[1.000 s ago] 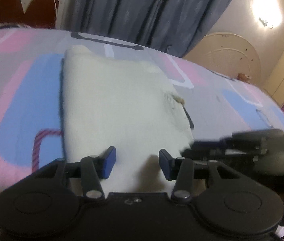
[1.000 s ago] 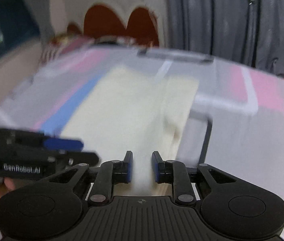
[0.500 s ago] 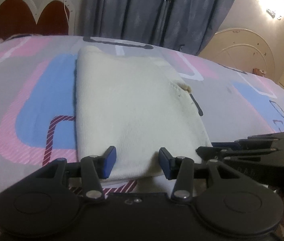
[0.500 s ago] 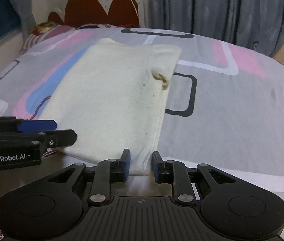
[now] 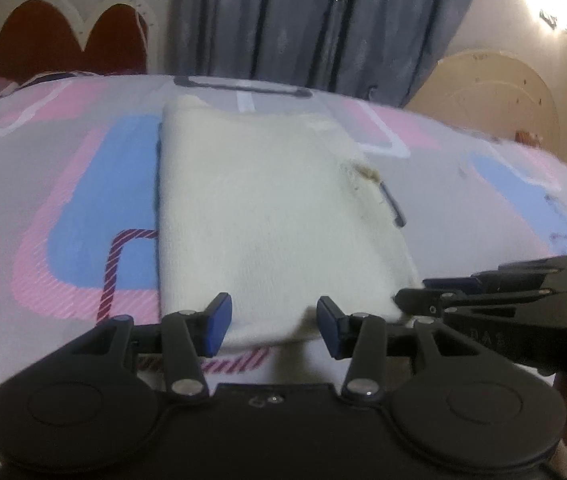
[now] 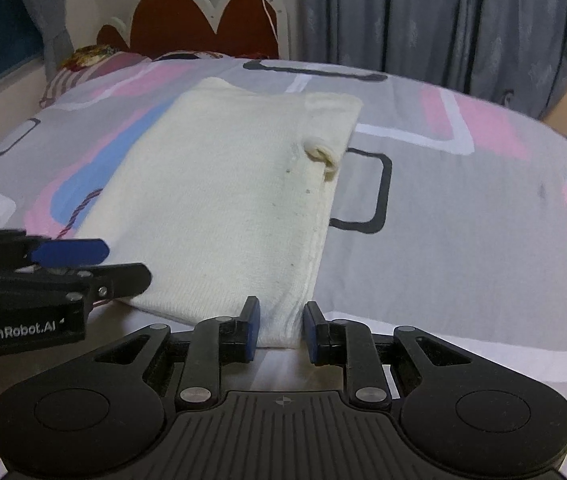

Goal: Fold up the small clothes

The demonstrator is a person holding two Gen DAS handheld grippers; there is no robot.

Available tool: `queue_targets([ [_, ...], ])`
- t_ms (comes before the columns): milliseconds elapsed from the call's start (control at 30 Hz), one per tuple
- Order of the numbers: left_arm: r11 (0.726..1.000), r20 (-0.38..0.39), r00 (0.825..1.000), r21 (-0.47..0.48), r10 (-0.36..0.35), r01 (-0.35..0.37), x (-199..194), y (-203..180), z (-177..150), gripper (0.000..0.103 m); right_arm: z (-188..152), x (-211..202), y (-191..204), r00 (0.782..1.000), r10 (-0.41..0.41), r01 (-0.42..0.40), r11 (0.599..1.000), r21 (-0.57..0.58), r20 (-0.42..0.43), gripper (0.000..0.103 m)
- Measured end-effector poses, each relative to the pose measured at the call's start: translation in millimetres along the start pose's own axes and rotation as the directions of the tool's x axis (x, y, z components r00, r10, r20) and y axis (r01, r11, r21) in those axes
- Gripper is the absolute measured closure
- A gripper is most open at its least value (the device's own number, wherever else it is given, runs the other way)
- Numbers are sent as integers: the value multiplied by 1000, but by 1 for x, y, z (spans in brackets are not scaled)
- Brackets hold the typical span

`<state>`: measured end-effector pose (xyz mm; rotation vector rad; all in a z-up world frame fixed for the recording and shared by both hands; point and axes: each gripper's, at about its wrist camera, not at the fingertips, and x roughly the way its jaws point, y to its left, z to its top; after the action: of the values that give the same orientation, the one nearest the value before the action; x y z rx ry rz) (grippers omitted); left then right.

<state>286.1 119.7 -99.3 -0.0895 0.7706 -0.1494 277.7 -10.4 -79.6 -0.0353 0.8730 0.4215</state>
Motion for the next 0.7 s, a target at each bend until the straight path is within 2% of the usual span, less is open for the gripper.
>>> queue_targets([
  [167,1000,2,1000,-12,27,-27,-38,-8,-28,56,-20,-50,9,999,39,-39,999,-16,37,81],
  [233,999,5,999,-14,52,-52,-56,-11,-43,49,-34,-72,11,998,37,-37,999,-6,58,81],
  [300,996,29,996,-23,87,-86,-76,-14,-54,26,-50,-94,12,996,49,-50,999,19,68,81],
  [433,988,128,980,11,152,-154,-133,-34,-64,18,-75,-137,19,995,47,-49,998,28,90,81],
  [600,994,210,972,-38,104,-99,-203,-52,-70,14,-102,-207,35,986,28,-33,999,29,166,81],
  [700,991,242,961,-21,136,-135,-240,-64,-88,11,-117,-249,46,972,6,-14,999,36,233,80],
])
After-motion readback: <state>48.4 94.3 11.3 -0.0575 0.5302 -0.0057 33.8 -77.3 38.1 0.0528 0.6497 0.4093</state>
